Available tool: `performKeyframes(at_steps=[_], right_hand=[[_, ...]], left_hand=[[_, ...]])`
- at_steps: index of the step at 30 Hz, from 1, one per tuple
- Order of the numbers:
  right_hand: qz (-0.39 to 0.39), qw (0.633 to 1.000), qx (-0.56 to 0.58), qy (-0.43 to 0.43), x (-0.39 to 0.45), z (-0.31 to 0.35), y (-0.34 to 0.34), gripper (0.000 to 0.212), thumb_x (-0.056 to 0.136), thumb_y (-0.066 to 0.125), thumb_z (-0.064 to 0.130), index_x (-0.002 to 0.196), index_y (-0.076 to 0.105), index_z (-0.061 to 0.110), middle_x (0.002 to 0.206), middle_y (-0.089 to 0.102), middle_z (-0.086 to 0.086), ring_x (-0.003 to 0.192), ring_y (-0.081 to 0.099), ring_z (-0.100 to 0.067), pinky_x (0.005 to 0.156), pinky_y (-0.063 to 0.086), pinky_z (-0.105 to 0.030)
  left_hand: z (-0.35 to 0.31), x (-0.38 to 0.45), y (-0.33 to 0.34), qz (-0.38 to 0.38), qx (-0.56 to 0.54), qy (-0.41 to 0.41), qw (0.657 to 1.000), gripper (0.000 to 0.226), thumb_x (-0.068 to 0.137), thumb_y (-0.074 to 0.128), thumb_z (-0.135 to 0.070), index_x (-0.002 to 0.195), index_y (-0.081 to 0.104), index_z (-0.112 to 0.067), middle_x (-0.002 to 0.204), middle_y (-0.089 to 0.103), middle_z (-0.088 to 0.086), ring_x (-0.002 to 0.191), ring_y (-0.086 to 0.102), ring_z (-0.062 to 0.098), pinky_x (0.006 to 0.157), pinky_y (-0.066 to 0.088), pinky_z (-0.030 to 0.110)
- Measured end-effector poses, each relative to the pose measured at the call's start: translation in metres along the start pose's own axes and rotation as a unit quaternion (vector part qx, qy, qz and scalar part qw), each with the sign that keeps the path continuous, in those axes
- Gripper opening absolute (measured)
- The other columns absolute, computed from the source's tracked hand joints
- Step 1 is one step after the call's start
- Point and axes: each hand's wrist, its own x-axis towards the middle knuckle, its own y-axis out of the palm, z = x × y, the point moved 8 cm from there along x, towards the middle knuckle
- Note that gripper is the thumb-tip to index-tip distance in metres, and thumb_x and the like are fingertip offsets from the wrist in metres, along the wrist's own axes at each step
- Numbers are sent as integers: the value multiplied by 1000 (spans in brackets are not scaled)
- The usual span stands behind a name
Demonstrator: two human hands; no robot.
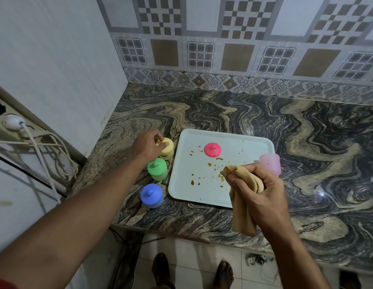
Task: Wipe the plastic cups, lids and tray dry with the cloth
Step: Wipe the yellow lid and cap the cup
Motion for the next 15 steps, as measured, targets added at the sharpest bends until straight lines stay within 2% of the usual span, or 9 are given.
performKeyframes(at_steps=[8, 15], right_hand=[[3, 1000, 5, -7, 0, 2, 4, 8, 89, 79, -1, 95, 73, 0, 78, 77, 4, 64, 69, -10, 55, 57, -25], [0, 1000, -3, -6, 1, 1, 1, 10, 89, 80, 2, 97, 75, 3, 84, 80, 2, 68, 71, -11, 59, 58, -28]], left_hand=[[5, -5, 2, -12, -34, -16, 999, 22, 88, 83, -36, 89, 64, -23, 91, 74, 1, 83, 70, 26, 75, 59, 44], [-2, -3, 0, -10, 0, -6, 1000, 24, 86, 82, -39, 87, 63, -25, 86, 71, 0, 78, 66, 27, 70, 57, 40]])
